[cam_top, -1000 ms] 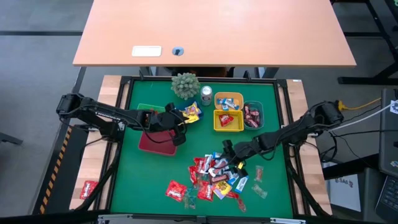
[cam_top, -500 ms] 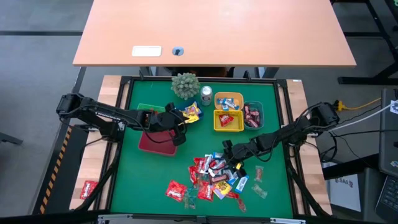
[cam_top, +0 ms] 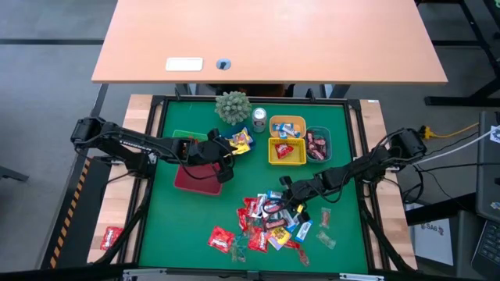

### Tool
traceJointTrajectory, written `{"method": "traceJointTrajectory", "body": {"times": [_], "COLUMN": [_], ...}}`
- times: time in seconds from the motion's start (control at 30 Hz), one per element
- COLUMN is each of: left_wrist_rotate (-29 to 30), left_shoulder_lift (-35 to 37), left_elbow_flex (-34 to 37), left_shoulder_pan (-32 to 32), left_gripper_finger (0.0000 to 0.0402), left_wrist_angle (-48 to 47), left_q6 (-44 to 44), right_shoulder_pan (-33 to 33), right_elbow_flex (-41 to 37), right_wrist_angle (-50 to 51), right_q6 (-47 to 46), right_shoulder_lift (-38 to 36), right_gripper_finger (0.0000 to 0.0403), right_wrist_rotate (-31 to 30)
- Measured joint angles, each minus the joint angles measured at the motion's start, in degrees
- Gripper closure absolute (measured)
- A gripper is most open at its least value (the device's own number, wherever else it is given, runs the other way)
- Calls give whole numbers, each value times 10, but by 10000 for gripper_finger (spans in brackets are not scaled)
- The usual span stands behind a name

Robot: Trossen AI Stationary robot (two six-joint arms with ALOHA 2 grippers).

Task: Sort candy
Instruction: Put the white chocolate bar into the green bin

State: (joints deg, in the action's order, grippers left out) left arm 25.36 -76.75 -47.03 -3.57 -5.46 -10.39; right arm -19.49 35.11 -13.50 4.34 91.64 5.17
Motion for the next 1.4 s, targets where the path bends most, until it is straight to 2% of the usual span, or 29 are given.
{"method": "traceJointTrajectory", "body": {"times": [0.3,0.47,0.6,0.83,0.97,1.2,1.3,1.4], "left_wrist_rotate": [0,0,0,0,0,0,0,0], "left_shoulder_lift": [0,0,0,0,0,0,0,0], "left_elbow_flex": [0,0,0,0,0,0,0,0], "left_shoulder_pan": [0,0,0,0,0,0,0,0], "left_gripper_finger": [309,309,309,309,309,309,309,309], "left_wrist_angle": [0,0,0,0,0,0,0,0], "left_q6": [0,0,0,0,0,0,0,0], "right_shoulder_pan": [0,0,0,1,1,1,7,23], "right_elbow_flex": [2,3,3,3,3,3,-2,-4], "right_wrist_angle": [6,43,97,240,343,563,590,614], "right_q6": [-41,-42,-42,-45,-76,-211,-290,-327], "right_shoulder_lift": [-29,-91,-158,-296,-371,-468,-484,-489], "right_gripper_finger": [379,401,399,401,402,401,401,401], "right_wrist_rotate": [10,9,-21,-138,-230,-381,-440,-456]}}
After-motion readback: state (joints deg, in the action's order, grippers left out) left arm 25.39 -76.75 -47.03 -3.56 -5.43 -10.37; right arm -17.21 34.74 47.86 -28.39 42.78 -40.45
